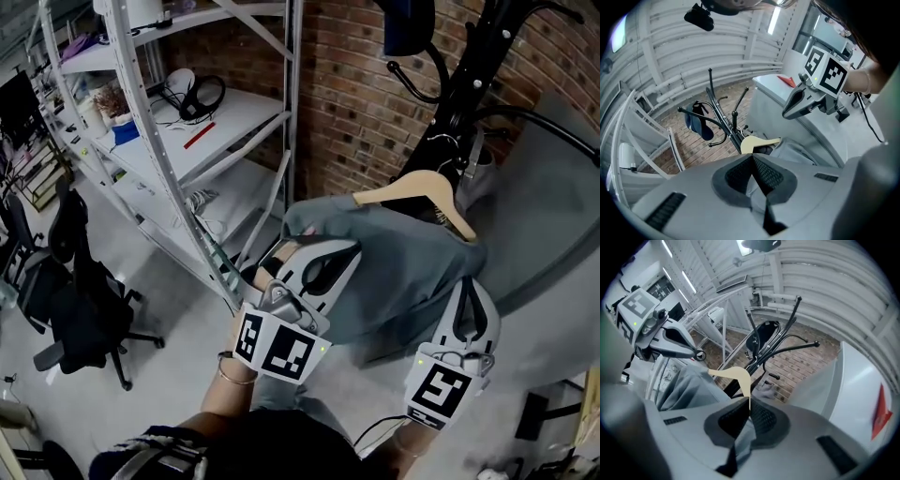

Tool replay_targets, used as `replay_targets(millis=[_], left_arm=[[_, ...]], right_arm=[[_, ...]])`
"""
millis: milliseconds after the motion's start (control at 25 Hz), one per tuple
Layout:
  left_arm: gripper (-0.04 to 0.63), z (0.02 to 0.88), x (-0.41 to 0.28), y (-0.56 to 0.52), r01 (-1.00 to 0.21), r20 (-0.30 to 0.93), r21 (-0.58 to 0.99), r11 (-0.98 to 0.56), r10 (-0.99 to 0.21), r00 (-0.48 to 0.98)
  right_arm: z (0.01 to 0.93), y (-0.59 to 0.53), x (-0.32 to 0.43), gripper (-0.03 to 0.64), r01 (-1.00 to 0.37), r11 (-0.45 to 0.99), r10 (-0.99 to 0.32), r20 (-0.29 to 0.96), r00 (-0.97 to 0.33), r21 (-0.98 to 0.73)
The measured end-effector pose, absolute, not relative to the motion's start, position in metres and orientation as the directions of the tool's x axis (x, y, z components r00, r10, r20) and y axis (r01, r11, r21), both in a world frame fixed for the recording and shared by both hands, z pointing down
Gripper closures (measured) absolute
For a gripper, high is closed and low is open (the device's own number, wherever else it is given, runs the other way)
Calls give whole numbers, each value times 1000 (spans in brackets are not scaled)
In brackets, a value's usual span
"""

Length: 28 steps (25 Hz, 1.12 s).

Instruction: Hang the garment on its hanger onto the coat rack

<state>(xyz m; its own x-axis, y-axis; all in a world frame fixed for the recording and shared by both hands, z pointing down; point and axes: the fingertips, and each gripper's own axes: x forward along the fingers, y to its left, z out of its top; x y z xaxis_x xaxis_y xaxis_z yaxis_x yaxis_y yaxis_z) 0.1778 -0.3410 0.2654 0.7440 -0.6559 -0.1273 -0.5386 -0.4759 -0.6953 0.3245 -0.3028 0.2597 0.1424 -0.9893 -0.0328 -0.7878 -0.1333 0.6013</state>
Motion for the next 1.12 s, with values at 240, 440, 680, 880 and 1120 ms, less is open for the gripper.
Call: replay_targets(millis=[240,440,680,880,1120], left_arm=[[592,262,172,-327,-550,-152,-699,-457,-656,739],[592,260,164,-325,-566,-170,-700,-436,-668,724],[592,260,160,-330,-584,-187,-702,-407,-687,702],[592,265,163,-336,-575,-167,-708,-409,-695,700],[592,261,164,-341,-584,-179,-711,-392,-703,689]], right_arm=[[255,-292,311,595,-793,-126,-992,-57,115,595],[256,-292,303,595,-788,-123,-992,-63,106,603],[257,-295,303,595,-788,-134,-991,-65,118,600],[257,-299,305,595,-788,-137,-990,-68,121,600],[255,-303,307,595,-791,-141,-990,-72,123,595]])
